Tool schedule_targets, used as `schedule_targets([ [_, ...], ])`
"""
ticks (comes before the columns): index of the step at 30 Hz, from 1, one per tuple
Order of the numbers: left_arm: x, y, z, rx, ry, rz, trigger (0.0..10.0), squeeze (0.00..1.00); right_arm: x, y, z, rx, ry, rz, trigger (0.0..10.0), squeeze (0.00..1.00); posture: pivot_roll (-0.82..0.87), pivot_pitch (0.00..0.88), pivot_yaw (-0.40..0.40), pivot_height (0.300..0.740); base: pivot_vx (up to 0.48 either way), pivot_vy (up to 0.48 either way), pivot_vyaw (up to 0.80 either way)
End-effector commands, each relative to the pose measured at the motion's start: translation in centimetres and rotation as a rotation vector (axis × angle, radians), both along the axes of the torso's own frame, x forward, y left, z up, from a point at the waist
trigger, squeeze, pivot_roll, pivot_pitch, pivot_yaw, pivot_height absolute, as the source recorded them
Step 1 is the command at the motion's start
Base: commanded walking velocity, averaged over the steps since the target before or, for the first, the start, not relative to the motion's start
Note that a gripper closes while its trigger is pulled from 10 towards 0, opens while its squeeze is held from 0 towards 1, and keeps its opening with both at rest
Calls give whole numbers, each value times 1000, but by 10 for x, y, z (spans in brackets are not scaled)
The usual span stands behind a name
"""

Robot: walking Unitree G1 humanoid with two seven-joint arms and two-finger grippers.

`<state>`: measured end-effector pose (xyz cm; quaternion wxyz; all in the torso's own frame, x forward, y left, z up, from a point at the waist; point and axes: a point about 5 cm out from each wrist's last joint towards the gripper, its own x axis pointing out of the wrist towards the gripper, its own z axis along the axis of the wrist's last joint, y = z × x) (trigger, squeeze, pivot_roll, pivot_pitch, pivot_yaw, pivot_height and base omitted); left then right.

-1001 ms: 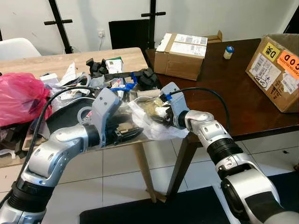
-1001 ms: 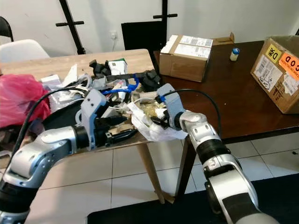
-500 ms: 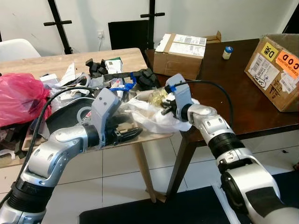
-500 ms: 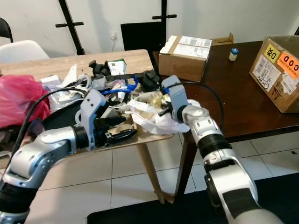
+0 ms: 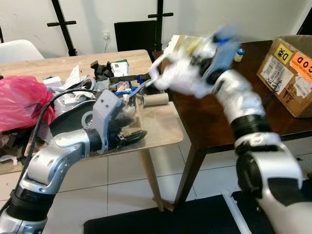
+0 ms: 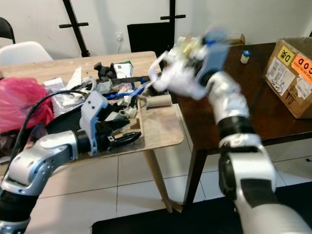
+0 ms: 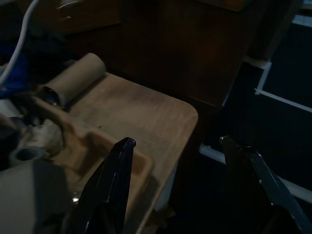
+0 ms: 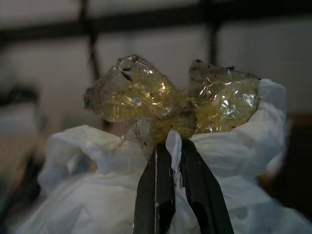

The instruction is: Picking trash to rubbish bin

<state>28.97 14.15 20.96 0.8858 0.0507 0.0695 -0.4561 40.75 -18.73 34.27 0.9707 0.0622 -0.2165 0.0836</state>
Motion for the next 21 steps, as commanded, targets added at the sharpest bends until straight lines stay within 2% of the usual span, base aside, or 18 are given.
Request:
schedule_targets([
  [1,2,2,2,4,-15,14,10000,0,-3,-15,8,89,-59,-61,0,0,-5,53,45,740,0,0,0],
  [4,3,4,4,-1,-22,28,10000,0,-13,-43,32,310,-192,-97,0,0,-9,57,47,740,0,0,0],
  [5,3,4,4,-1,-22,28,10000,0,-13,-43,32,310,-192,-97,0,0,-9,57,47,740,0,0,0],
  [7,5,5,4,-6,-27,39,10000,0,-13,-61,34,610,-172,-42,0,0,-10,61,45,740,0,0,0],
  [9,6,5,5,-10,-30,46,10000,0,-11,-69,30,783,-142,4,0,0,-9,62,44,740,0,0,0],
  [10,6,5,5,-12,-31,49,10000,0,-9,-74,23,926,-117,37,0,0,-8,63,43,740,0,0,0],
  [12,6,5,5,-14,-32,53,10000,0,-6,-74,15,1066,-81,88,0,0,-8,64,43,740,0,0,0],
  [15,7,5,6,-18,-34,61,10000,0,-2,-72,6,1168,-40,127,0,0,-6,66,41,740,0,0,0],
  [21,8,6,7,-23,-41,78,10000,0,-3,-79,-1,1256,-49,130,0,0,-3,68,40,740,0,0,0],
])
